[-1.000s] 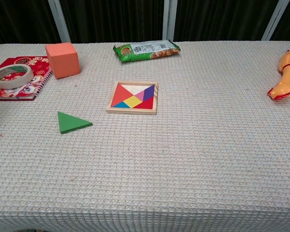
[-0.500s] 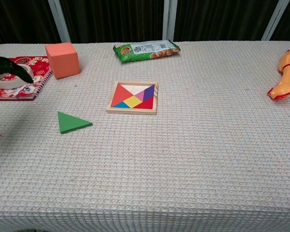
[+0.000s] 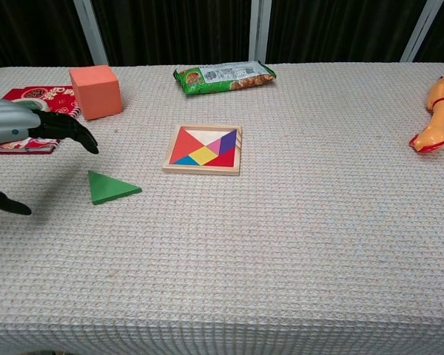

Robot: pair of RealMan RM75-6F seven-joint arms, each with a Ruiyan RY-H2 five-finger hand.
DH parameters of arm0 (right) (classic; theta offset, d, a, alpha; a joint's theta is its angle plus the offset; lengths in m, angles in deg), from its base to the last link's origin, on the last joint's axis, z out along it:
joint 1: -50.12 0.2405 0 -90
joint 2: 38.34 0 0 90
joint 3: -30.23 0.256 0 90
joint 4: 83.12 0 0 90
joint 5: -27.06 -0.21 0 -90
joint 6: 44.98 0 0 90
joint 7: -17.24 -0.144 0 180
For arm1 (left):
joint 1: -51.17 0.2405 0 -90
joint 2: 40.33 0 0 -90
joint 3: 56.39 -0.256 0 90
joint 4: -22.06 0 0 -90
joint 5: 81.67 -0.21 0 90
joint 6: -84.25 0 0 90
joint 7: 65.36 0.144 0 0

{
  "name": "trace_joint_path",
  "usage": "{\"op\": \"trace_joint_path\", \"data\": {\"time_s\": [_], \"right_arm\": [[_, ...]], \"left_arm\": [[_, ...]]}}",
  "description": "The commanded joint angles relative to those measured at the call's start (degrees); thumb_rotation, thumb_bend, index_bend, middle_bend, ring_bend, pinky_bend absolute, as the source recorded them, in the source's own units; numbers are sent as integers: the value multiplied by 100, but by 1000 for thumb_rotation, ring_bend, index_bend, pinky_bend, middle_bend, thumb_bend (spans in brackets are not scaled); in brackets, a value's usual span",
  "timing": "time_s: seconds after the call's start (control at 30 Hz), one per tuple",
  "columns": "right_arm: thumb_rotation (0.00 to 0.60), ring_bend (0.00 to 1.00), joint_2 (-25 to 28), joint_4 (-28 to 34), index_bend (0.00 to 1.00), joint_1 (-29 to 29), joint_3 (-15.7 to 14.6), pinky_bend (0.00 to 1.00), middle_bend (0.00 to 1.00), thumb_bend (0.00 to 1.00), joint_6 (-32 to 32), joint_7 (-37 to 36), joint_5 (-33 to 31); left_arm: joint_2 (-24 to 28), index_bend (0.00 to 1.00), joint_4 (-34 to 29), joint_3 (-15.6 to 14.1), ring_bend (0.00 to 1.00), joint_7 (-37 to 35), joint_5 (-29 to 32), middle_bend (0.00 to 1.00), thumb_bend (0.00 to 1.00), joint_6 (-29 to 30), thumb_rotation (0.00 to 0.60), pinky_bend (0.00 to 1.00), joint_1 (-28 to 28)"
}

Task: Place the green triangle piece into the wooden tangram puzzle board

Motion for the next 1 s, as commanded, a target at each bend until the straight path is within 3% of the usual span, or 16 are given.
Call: {"op": "trace_joint_path", "data": {"time_s": [0.03,1.0], "right_arm": [[600,0,-7,9,0,28,-9,0,0,262,40,-5,20],[600,0,-136,-128,0,156,24,0,0,264,304,37,-208]], "left_arm": [[-136,193,142,6,64,-203,26,141,61,-98,600,159,-160],[-815,248,818,-115,64,-413,314,141,96,-473,600,164,-848]]}}
